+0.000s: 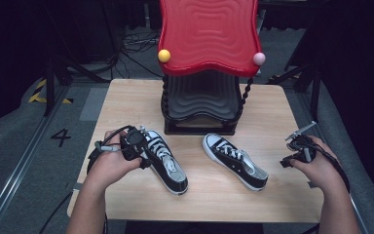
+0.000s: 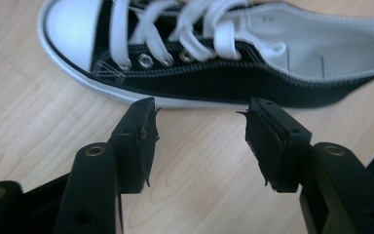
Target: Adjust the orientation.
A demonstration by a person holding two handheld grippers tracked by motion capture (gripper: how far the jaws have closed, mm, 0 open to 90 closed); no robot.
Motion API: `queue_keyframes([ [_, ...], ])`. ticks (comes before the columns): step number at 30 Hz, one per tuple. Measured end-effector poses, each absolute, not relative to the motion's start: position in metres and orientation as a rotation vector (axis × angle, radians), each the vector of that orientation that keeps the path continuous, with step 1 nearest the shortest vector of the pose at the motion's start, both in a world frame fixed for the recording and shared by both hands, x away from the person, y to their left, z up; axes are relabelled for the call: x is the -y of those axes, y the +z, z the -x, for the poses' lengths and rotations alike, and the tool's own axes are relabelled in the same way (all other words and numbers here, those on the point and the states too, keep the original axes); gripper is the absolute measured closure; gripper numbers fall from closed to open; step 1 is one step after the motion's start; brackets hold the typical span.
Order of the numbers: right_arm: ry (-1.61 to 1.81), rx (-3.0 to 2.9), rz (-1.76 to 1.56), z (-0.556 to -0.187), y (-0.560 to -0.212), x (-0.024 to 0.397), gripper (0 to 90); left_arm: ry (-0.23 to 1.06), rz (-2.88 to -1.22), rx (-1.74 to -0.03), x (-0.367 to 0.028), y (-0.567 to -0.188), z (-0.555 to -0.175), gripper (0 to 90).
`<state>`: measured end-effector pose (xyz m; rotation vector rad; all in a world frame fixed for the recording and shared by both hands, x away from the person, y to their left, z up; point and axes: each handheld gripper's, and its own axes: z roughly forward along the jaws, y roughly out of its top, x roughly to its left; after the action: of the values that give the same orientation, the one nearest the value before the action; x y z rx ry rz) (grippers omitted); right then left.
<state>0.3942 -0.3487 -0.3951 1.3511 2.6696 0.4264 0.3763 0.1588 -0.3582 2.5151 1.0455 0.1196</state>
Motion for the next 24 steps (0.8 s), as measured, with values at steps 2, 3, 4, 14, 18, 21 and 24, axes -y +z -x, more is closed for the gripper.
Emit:
queue_keyframes([
  [2, 0.441, -2.665, -1.332, -0.394, -0.395, 0.348, 77.5, 0.008, -2.402, -1.063, -0.156, -0.357, -0.377, 54.4],
  [3, 0.452, -2.666, -1.321, -0.394, -0.396, 0.347, 77.0, -0.007, -2.402, -1.053, -0.152, -0.356, -0.377, 53.9],
  [4, 0.452, -2.664, -1.295, -0.393, -0.397, 0.347, 77.1, 0.000, -2.384, -1.056, -0.150, -0.355, -0.378, 52.6],
  [14, 0.465, -2.649, -1.314, -0.393, -0.401, 0.351, 76.6, -0.164, -2.453, -1.003, -0.123, -0.353, -0.377, 50.0],
  [18, 0.458, -2.655, -1.317, -0.393, -0.404, 0.349, 75.6, -0.220, -2.469, -0.989, -0.113, -0.354, -0.373, 45.6],
  [21, 0.459, -2.660, -1.318, -0.394, -0.404, 0.348, 75.3, -0.229, -2.510, -0.964, -0.105, -0.358, -0.371, 43.8],
  [24, 0.455, -2.660, -1.319, -0.394, -0.405, 0.347, 75.0, -0.210, -2.582, -1.008, -0.096, -0.365, -0.370, 41.2],
])
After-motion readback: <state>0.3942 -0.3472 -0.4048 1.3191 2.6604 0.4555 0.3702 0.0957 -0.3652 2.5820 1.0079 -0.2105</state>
